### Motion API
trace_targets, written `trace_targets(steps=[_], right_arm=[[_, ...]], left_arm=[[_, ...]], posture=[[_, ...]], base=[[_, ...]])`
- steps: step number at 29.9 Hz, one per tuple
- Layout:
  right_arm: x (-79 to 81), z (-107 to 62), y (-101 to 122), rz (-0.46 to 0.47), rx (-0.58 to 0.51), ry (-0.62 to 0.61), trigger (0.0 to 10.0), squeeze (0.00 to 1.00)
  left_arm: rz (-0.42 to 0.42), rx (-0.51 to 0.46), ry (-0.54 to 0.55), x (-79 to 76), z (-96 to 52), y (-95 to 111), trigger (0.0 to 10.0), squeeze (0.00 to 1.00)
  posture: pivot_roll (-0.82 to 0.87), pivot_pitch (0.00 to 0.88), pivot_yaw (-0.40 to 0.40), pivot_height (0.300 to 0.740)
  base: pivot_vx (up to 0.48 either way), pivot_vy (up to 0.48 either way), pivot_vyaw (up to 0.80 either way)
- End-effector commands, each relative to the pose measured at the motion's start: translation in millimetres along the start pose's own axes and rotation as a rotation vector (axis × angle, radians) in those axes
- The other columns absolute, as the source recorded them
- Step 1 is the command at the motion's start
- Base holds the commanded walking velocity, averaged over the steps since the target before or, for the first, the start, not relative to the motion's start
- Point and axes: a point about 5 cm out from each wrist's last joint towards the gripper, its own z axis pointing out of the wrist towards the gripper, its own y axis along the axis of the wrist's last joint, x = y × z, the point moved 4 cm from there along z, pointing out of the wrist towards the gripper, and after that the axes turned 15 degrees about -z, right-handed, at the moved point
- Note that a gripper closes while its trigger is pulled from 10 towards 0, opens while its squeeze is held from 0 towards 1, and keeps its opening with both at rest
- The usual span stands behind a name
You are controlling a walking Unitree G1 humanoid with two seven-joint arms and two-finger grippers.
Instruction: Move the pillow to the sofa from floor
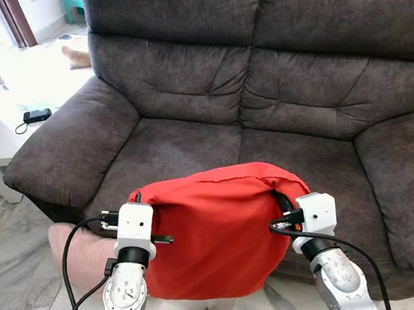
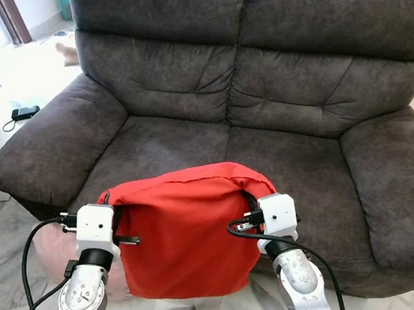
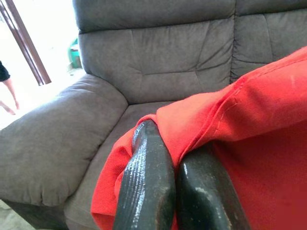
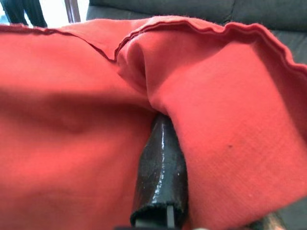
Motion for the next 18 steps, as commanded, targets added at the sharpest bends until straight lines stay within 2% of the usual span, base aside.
trace_targets(steps=[1,6,14,18], right_arm=[[-9.1,9.3,25.7,0.0,-0.097,-0.038,10.0,0.0],[-5.5,12.8,26.7,0.009,-0.097,-0.026,10.0,0.0],[-8.0,15.5,26.9,-0.001,-0.097,-0.026,10.0,0.0],[-8.1,16.5,29.7,-0.026,-0.116,-0.018,10.0,0.0]], left_arm=[[0.013,-0.082,-0.02,-6.2,7.4,19.5,10.0,0.0],[0.004,-0.065,-0.048,-12.3,8.1,15.0,10.0,0.0],[0.005,-0.038,-0.072,-16.7,6.8,6.8,10.0,0.0],[0.004,-0.041,-0.075,-17.7,7.0,6.2,10.0,0.0]], posture=[[0.06,0.0,-0.084,0.74],[0.06,0.0,-0.091,0.74],[0.06,0.0,-0.095,0.74],[0.06,0.0,-0.098,0.74]], base=[[0.0,0.0,0.0],[0.0,0.0,-0.1],[0.0,0.0,-0.8],[0.0,0.0,0.0]])
